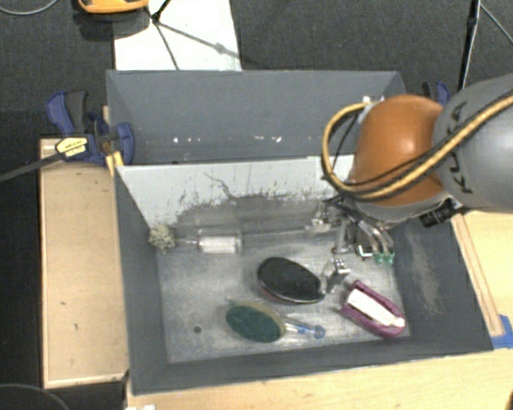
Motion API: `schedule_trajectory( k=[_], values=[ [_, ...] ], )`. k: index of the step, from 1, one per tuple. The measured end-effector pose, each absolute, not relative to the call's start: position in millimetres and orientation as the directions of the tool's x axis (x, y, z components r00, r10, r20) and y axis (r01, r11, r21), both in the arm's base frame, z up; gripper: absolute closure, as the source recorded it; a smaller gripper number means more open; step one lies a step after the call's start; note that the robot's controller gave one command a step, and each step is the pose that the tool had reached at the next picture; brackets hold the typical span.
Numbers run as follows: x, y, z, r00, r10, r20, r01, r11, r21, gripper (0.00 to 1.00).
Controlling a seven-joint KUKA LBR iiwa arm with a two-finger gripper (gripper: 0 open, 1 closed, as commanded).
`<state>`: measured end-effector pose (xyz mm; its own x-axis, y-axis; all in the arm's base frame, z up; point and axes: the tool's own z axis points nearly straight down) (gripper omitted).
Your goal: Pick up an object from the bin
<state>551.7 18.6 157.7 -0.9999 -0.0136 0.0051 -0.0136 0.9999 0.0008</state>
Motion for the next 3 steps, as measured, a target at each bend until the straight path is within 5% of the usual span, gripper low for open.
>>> schedule_trajectory(
  k=[1, 2, 3],
  values=[
    [553.4, 76.0, 70.7, -0.998, 0.066, -0.006, 0.066, 0.998, 0.001, 0.0],
    [543.1, 74.4, 101.4, -0.985, 0.175, -0.006, 0.175, 0.985, 0.002, 0.0],
    [551.9, 70.7, 106.8, -0.96, 0.281, -0.005, 0.281, 0.96, 0.002, 0.0]
  ],
)
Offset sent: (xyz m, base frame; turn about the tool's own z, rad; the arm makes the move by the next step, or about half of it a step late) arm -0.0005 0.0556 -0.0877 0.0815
